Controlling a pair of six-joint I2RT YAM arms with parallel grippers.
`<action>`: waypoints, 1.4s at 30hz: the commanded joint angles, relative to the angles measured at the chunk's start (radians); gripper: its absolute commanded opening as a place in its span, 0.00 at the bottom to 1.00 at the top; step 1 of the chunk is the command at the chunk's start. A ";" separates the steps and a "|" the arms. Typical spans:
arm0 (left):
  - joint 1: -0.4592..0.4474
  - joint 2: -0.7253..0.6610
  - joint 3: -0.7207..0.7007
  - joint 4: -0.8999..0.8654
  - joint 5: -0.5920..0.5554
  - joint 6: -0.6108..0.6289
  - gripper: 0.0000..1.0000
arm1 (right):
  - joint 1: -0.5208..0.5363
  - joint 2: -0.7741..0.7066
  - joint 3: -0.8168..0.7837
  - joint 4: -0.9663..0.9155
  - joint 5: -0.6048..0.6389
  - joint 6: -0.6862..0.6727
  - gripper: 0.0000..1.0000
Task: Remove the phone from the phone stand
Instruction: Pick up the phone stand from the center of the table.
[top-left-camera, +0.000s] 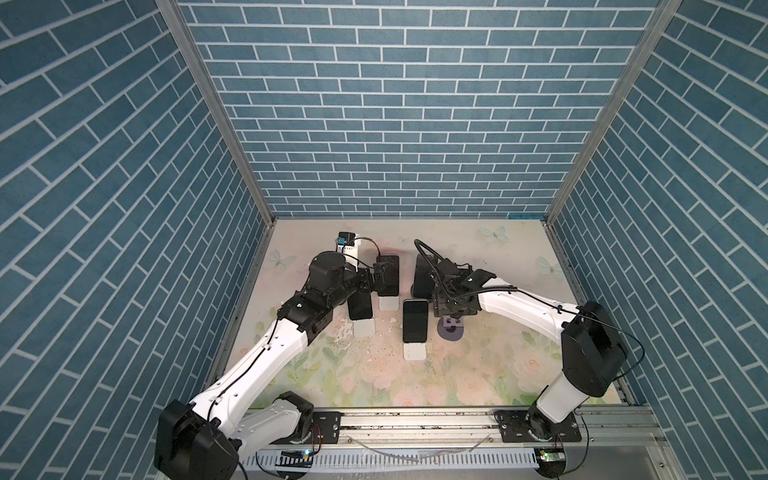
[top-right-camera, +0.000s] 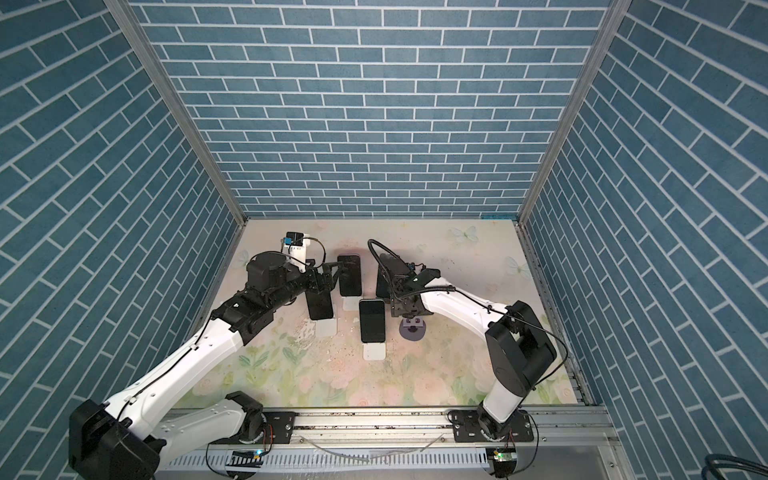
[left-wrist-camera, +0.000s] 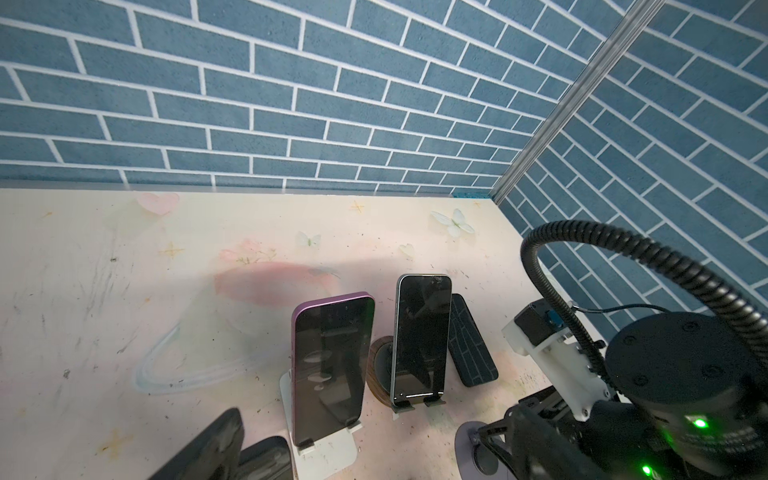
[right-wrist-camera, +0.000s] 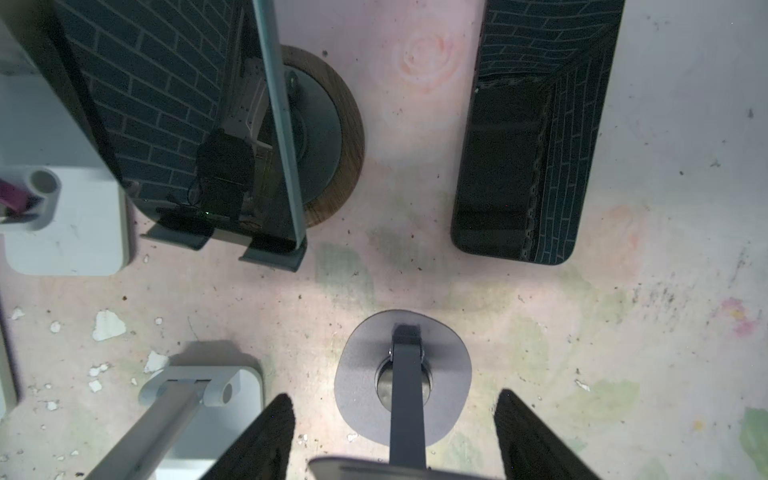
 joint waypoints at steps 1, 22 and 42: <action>-0.006 -0.011 -0.007 -0.009 0.000 0.020 1.00 | 0.007 0.015 -0.031 -0.046 0.017 0.052 0.75; -0.006 0.004 -0.007 -0.006 0.004 0.026 1.00 | 0.011 0.000 -0.049 -0.045 0.017 0.030 0.37; -0.006 0.017 -0.014 0.014 -0.001 0.021 1.00 | -0.068 -0.127 0.022 -0.061 0.052 -0.057 0.33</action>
